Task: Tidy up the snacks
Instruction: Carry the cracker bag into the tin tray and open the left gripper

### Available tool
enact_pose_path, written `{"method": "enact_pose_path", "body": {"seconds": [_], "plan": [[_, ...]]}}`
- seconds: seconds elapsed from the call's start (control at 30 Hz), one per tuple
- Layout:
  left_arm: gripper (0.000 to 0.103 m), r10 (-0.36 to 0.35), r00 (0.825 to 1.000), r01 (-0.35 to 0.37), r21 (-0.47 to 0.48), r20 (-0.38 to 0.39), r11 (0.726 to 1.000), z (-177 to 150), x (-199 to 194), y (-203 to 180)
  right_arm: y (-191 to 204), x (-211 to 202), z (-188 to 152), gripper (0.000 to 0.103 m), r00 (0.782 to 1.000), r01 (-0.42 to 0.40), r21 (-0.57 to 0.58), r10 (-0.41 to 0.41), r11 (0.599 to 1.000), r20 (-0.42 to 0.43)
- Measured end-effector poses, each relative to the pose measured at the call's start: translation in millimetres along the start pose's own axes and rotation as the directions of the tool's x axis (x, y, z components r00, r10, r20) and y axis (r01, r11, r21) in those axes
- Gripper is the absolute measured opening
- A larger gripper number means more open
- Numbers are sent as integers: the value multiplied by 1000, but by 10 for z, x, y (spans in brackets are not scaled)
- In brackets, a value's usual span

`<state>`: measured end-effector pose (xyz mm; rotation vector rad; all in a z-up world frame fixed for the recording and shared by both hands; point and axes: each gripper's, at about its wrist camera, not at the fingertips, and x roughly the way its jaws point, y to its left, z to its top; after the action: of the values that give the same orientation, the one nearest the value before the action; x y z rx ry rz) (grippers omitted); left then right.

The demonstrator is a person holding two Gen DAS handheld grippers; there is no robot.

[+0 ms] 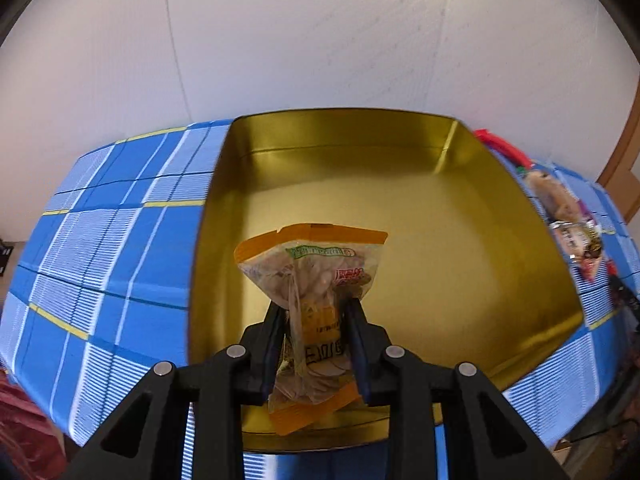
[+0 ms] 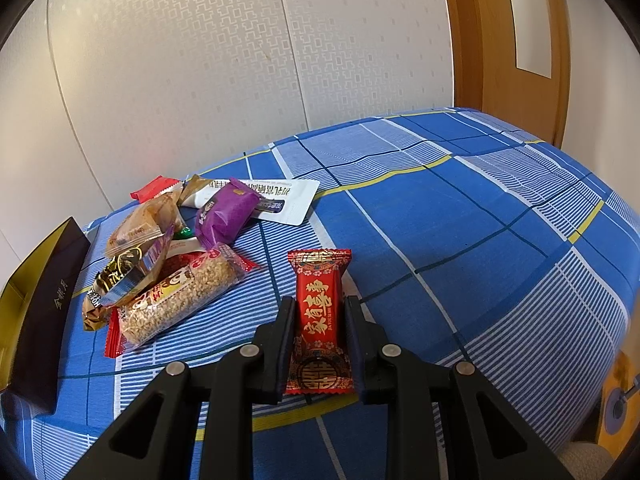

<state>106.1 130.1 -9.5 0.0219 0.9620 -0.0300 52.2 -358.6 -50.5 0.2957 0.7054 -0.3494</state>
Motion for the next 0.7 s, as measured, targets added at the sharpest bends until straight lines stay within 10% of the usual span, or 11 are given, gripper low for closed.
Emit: {"method": "enact_pose_path", "body": {"seconds": [0.3, 0.7], "plan": [[32, 99, 995, -98, -17, 22, 995, -66, -80, 53, 0, -1, 0, 25, 1000, 0, 2, 0, 1000, 0], [32, 41, 990, -27, -107, 137, 994, -232, -369, -55, 17, -173, 29, 22, 997, -37, 0, 37, 999, 61]]}}
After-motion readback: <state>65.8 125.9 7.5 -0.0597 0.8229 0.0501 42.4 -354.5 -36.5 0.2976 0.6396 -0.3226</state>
